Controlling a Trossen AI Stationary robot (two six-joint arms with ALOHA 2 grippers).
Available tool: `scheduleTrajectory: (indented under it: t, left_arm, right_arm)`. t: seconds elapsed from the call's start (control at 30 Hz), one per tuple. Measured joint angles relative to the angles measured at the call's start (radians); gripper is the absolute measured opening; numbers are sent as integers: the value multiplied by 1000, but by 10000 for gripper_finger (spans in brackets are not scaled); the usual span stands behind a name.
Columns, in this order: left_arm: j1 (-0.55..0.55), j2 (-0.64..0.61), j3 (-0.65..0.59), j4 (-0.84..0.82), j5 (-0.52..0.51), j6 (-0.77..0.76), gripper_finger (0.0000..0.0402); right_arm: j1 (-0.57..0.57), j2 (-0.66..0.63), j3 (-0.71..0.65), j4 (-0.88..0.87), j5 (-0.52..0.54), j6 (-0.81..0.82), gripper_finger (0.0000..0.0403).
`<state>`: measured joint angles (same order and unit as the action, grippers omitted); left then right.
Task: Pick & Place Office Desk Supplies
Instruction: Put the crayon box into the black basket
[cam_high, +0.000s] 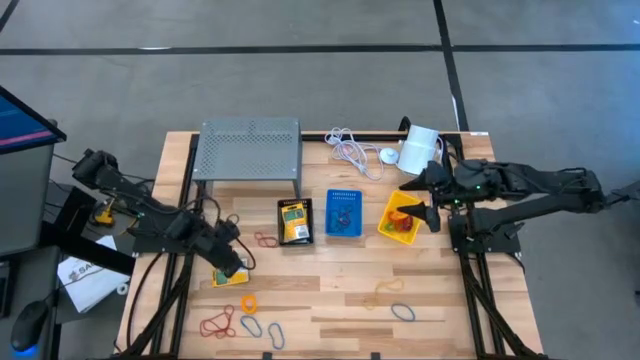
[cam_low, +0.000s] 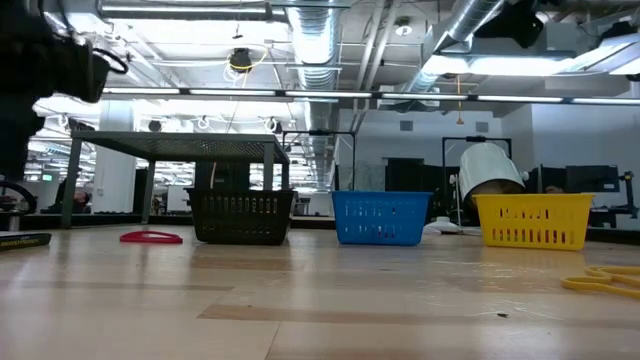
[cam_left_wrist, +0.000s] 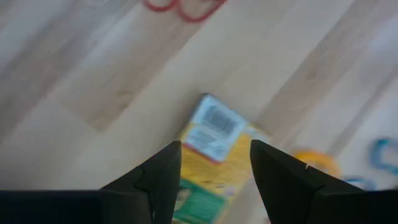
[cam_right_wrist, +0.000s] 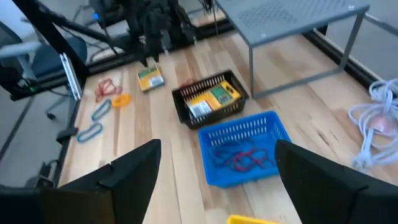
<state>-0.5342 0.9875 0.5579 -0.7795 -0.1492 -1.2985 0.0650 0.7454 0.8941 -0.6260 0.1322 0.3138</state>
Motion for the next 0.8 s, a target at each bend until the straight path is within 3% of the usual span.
scheduleTrajectory:
  t: [0.13,0.33,0.8]
  left_arm:
    - [21,21,0,-1,40,118,176]
    - [63,16,0,93,203,299,160]
    - [105,8,0,139,202,409,127]
  right_arm:
    - [0,29,0,-7,0,0,309]
    - [-9,86,0,9,0,0,309]
    - [-15,154,0,39,0,17,309]
